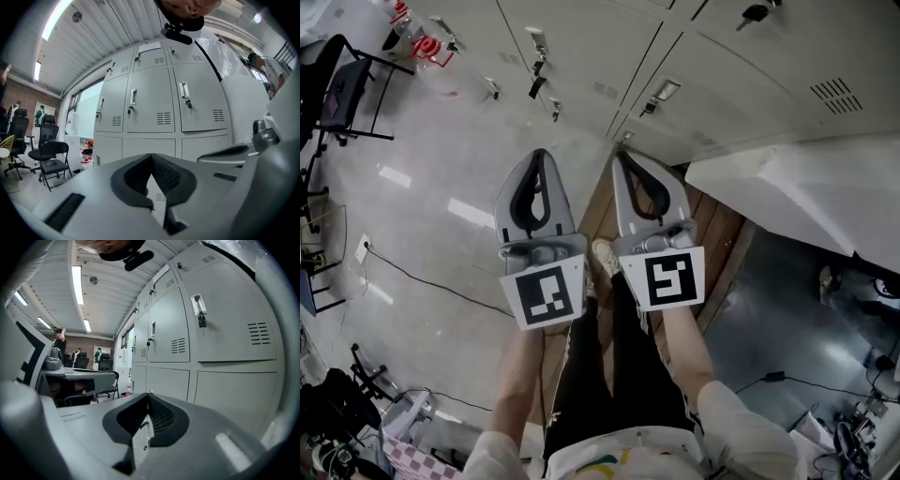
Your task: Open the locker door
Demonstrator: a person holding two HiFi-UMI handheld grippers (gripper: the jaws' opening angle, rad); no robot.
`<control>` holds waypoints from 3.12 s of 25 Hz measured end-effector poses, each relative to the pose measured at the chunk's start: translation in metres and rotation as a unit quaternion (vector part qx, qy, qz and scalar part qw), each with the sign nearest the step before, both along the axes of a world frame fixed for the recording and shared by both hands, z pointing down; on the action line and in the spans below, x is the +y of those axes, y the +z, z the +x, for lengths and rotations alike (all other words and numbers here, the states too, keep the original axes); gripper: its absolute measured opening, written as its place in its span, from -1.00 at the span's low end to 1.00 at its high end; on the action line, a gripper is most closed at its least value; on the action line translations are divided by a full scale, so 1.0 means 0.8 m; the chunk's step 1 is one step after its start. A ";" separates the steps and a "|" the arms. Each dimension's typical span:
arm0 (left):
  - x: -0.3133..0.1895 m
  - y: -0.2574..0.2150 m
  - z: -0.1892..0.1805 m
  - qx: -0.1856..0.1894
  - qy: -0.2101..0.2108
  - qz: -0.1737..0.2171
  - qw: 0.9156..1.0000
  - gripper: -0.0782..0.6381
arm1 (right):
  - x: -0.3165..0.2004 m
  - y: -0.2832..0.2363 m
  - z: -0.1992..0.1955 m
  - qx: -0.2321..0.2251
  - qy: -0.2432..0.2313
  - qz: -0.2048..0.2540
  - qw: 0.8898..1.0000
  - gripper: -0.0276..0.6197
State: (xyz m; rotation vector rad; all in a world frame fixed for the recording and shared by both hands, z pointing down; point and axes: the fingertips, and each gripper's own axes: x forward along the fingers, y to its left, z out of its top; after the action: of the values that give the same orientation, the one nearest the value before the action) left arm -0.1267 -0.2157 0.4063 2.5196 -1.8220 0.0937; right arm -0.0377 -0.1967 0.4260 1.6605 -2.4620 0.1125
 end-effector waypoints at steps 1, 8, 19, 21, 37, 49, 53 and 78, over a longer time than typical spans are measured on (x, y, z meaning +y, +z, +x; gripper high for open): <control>-0.001 0.010 0.003 0.003 0.002 -0.007 1.000 -0.74 | 0.001 0.006 0.002 0.001 0.001 0.000 1.000 -0.90; -0.012 0.023 0.007 0.031 -0.011 -0.014 0.999 -0.74 | 0.004 0.027 0.016 0.002 0.014 -0.010 1.000 -0.90; -0.020 0.038 0.036 0.010 0.023 -0.022 0.999 -0.74 | -0.079 0.077 0.077 -0.010 0.068 -0.042 0.997 -0.31; -0.021 0.045 0.042 0.004 0.034 -0.031 0.999 -0.74 | -0.100 0.088 0.095 -0.014 0.088 -0.044 0.995 -0.30; -0.037 0.094 0.057 -0.006 0.043 -0.062 0.997 -0.74 | -0.190 0.189 0.155 -0.021 0.148 -0.117 0.982 -0.41; -0.036 0.100 0.047 -0.002 0.035 -0.068 0.997 -0.74 | -0.198 0.202 0.166 -0.010 0.181 -0.134 0.974 -0.71; -0.032 0.099 0.042 0.003 0.030 -0.063 0.998 -0.74 | -0.195 0.203 0.169 -0.002 0.190 -0.131 0.973 -0.79; 0.016 0.083 0.057 0.014 0.087 -0.054 0.995 -0.74 | -0.090 0.202 0.127 0.002 0.164 -0.137 0.977 -0.78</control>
State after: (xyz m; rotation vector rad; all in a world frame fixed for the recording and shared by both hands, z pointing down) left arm -0.0813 -0.2033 0.4726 2.5841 -1.5416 0.1565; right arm 0.0639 -0.2683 0.5878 1.9134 -2.0332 0.4674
